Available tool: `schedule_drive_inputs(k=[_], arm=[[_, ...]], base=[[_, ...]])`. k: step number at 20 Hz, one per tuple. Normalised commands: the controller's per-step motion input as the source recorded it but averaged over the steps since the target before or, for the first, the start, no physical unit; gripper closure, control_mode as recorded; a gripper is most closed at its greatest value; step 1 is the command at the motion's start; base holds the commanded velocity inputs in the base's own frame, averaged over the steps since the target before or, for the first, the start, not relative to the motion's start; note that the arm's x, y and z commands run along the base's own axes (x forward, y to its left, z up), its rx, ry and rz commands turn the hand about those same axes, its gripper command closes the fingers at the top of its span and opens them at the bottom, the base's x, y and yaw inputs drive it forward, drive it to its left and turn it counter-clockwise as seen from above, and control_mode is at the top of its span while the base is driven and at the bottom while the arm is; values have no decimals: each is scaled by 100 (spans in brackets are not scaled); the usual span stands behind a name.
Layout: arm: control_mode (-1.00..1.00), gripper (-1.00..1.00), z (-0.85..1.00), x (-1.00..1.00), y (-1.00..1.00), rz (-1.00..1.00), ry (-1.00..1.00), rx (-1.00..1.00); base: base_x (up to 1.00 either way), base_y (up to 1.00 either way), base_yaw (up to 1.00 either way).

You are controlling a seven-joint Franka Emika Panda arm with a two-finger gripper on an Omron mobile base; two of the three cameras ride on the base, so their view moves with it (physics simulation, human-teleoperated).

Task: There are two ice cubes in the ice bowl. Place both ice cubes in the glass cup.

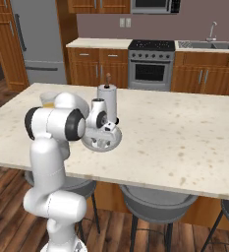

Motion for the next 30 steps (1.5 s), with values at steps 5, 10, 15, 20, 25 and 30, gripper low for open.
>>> schedule_drive_inputs(k=[5, 10, 15, 20, 25, 30], arm=[[-100, -100, -25, 6, 1, 0, -16, 0], [-100, 100, -16, 13, 1, 0, -5, 0], [-100, 100, 0, 0, 1, -1, 0, 0], [-100, 100, 58, -2, 15, -7, -5, 0], [-100, 100, 100, -36, 4, -8, -2, 0], [-100, 100, 96, -77, 1, -6, 4, 2]], base=[[0, 0, 0], [0, 0, 0], [0, 0, 0], [0, 0, 0], [0, 0, 0], [0, 0, 0]])
